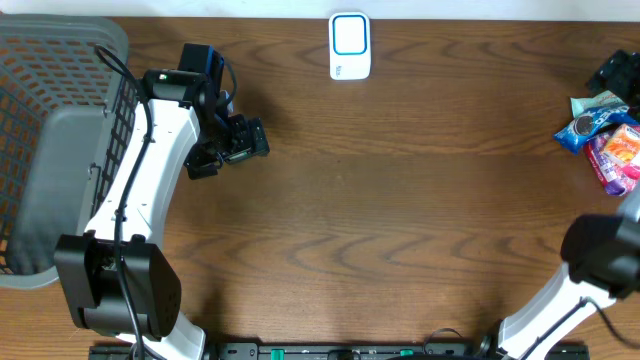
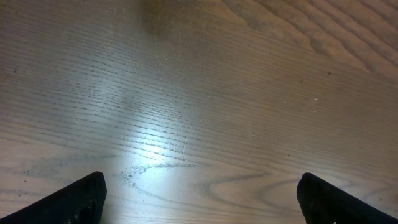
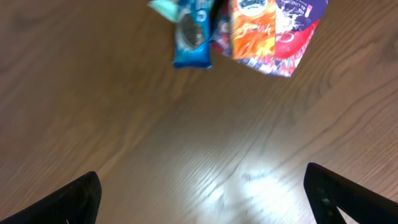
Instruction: Scan the item barcode
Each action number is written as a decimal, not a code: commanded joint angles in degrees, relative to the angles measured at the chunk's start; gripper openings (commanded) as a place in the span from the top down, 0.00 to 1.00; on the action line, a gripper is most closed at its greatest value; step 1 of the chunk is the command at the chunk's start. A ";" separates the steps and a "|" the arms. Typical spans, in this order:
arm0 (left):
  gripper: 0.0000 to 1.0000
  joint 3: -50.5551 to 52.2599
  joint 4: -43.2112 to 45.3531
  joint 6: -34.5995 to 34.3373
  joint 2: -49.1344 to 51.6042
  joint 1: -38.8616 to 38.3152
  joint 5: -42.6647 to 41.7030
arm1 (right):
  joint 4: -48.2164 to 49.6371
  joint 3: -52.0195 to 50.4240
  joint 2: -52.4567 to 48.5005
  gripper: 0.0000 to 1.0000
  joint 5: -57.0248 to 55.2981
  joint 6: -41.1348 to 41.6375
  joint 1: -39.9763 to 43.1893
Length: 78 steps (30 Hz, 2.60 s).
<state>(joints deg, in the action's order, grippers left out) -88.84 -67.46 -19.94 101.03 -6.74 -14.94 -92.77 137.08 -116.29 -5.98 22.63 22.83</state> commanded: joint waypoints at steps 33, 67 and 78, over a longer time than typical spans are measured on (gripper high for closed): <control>0.02 -0.26 -0.20 -0.74 -0.68 0.42 -0.07 | 1.62 -58.07 67.32 0.01 5.57 0.48 -26.84; 0.02 -0.26 -0.20 -0.74 -0.68 0.42 -0.07 | 42.91 -95.23 93.85 0.01 15.98 -20.17 -29.97; 0.02 -0.26 -0.20 -0.74 -0.68 0.42 -0.07 | 63.73 -113.87 108.93 0.01 15.93 -20.20 -29.90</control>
<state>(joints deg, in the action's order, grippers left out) -88.84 -67.46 -19.94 101.03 -6.74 -14.94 -32.38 26.65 -9.85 9.50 3.38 -6.59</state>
